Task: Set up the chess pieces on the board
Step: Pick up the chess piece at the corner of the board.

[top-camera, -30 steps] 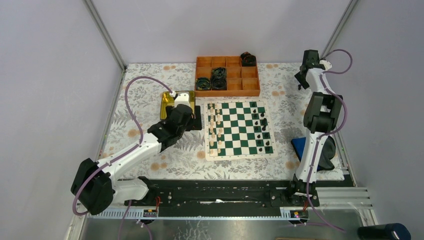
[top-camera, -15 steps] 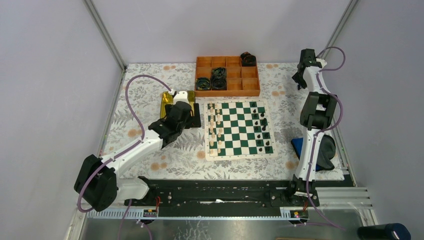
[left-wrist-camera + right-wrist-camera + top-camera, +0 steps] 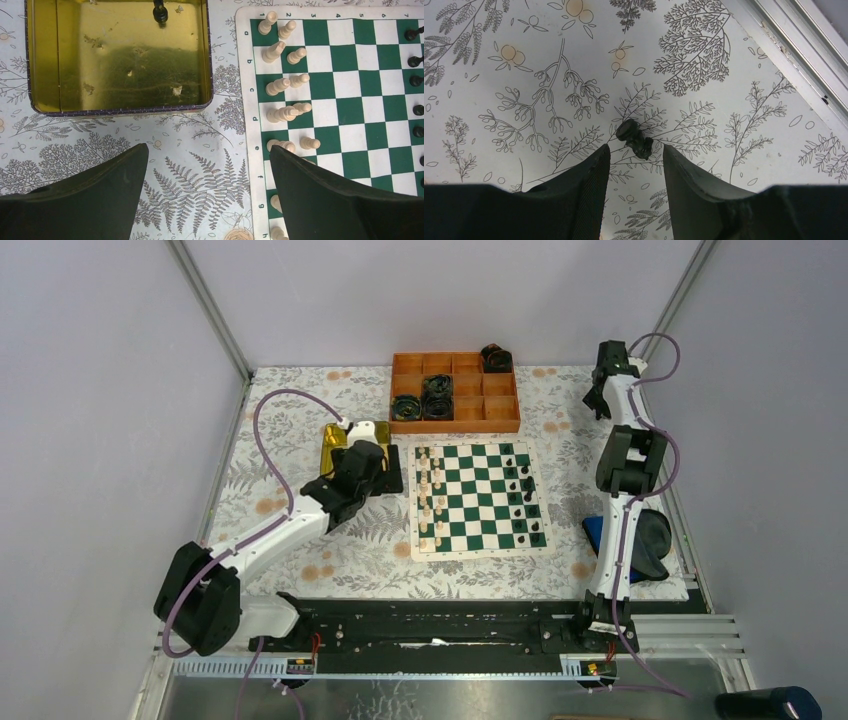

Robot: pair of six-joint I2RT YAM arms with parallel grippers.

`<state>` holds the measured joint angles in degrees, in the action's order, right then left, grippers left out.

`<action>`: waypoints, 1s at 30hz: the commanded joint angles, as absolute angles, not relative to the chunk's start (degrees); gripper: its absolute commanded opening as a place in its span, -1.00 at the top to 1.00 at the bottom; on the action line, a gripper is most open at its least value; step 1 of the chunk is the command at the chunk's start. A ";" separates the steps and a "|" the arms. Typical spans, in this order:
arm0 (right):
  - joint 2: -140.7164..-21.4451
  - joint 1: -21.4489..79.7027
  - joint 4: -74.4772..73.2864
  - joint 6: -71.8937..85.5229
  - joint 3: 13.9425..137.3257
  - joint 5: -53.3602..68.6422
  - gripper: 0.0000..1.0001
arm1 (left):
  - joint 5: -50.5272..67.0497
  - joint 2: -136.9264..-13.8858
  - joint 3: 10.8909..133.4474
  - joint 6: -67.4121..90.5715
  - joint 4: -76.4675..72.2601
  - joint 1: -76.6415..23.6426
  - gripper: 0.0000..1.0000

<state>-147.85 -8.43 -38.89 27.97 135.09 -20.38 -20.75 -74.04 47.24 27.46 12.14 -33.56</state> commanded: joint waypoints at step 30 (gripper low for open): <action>-149.45 -9.49 -36.89 22.58 136.53 -18.54 0.84 | -21.21 -78.56 50.76 32.14 8.26 -32.87 -0.98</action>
<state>-151.68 -9.34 -36.75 22.90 138.69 -20.25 -20.73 -79.48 50.00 30.92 11.05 -33.32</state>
